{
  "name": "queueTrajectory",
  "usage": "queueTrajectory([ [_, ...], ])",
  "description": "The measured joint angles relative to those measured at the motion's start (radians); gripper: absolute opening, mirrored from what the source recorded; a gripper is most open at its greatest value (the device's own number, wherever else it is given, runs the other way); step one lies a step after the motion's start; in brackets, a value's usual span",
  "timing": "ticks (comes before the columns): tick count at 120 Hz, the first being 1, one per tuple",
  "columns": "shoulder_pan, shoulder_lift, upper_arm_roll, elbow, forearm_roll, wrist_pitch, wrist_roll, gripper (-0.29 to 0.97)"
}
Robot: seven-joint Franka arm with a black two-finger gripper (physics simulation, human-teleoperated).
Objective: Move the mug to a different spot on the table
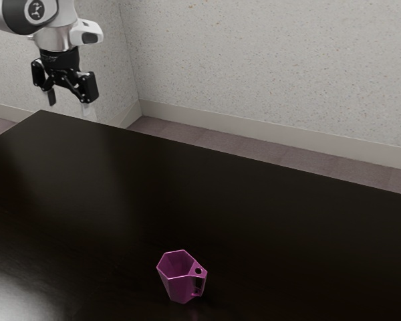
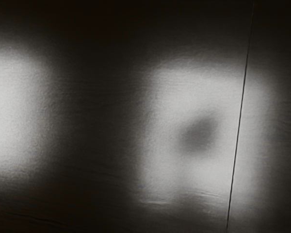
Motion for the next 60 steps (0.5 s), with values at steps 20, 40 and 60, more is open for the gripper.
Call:
queueTrajectory([
  [20, -0.009, -0.002, 0.001, -0.003, 0.000, 0.006, -0.003, 0.68],
  [40, -0.039, 0.008, -0.032, -0.076, -0.017, 0.118, -0.115, 0.68],
  [60, -0.200, 0.007, -0.057, -0.254, -0.060, 0.245, -0.434, 0.68],
])
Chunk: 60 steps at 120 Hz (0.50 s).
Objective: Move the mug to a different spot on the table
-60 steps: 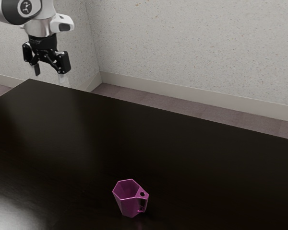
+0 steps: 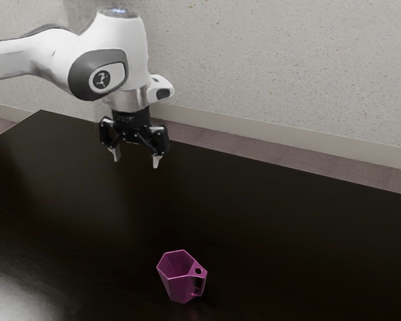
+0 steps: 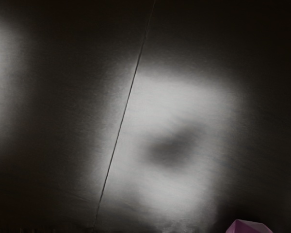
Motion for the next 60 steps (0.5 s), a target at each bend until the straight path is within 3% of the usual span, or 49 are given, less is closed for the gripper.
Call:
queueTrajectory([
  [16, -0.038, 0.013, -0.001, -0.085, -0.014, 0.089, -0.287, 0.68],
  [60, -0.130, 0.123, -0.011, -0.118, -0.032, 0.253, -0.910, 0.68],
])
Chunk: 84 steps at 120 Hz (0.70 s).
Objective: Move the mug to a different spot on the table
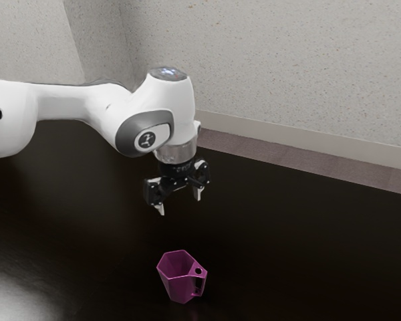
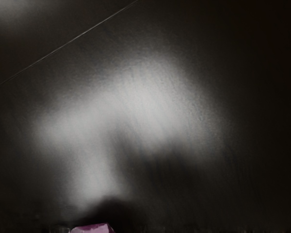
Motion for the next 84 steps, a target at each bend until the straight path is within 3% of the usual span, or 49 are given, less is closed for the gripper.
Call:
queueTrajectory([
  [28, -0.023, 0.059, 0.000, -0.013, -0.038, 0.075, -0.267, 0.68],
  [84, -0.014, -0.007, -0.104, -0.173, -0.065, 0.135, -0.572, 0.68],
])
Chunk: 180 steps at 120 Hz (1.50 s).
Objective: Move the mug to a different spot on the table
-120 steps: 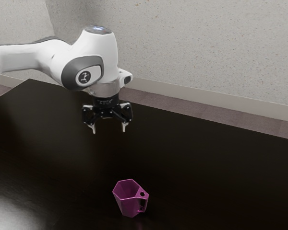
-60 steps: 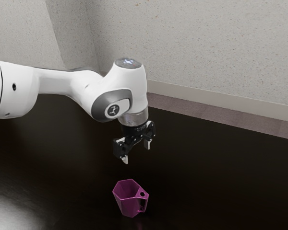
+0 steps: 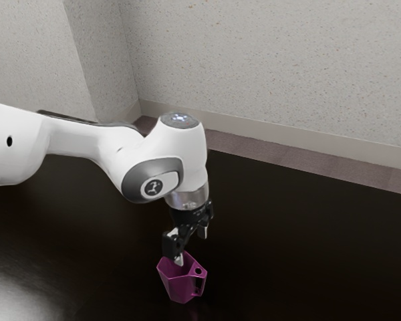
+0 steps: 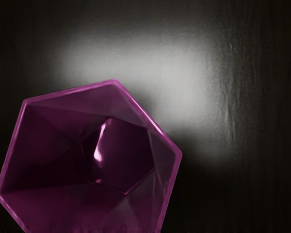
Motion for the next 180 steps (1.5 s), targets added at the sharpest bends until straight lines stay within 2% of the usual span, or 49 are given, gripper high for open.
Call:
queueTrajectory([
  [70, -0.012, 0.028, -0.043, -0.076, -0.017, 0.108, -0.161, 0.68],
  [174, -0.027, 0.089, -0.055, -0.116, -0.006, 0.197, -0.227, 0.68],
  [180, -0.027, 0.089, -0.055, -0.116, -0.006, 0.198, -0.229, 0.65],
])
